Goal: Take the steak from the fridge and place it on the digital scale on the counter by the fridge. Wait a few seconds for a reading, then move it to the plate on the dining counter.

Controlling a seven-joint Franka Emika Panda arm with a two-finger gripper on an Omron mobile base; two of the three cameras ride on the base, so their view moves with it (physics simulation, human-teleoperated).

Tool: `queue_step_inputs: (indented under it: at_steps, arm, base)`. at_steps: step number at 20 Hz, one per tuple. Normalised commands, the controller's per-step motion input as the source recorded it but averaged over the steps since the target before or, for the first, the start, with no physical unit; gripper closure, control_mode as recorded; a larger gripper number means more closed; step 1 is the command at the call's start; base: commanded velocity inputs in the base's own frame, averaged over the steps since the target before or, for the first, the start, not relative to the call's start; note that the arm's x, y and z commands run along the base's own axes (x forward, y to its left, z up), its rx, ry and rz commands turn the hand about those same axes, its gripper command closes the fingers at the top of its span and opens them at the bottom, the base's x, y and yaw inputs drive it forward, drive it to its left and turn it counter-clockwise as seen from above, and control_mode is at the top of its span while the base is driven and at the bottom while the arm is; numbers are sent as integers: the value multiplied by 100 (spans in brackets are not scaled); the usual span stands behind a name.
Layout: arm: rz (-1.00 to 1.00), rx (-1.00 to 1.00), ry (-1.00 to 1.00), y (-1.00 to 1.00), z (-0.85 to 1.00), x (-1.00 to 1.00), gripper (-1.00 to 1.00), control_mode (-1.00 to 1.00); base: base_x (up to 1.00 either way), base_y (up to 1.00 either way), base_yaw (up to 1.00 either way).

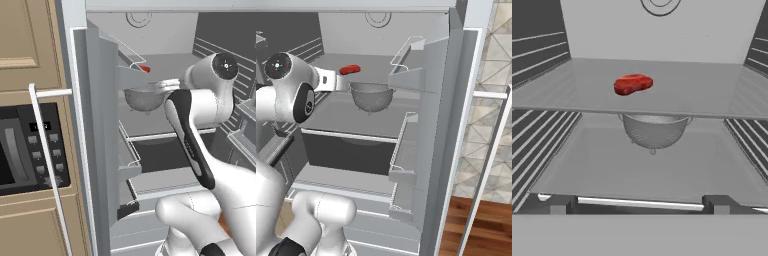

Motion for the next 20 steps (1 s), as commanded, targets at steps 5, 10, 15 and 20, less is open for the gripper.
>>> queue_step_inputs:
  at_steps: [5, 10, 15, 20]
  arm:
    - [-1, 4, -4, 22, 15, 41, -100, -100]
    - [-4, 1, 0, 16, 0, 63, -100, -100]
    - [-4, 0, 3, 15, 0, 65, -100, -100]
    - [-2, 0, 11, 3, -4, 71, -100, -100]
  base:
    - [0, 0, 0]
    - [0, 0, 0]
    - [0, 0, 0]
    - [0, 0, 0]
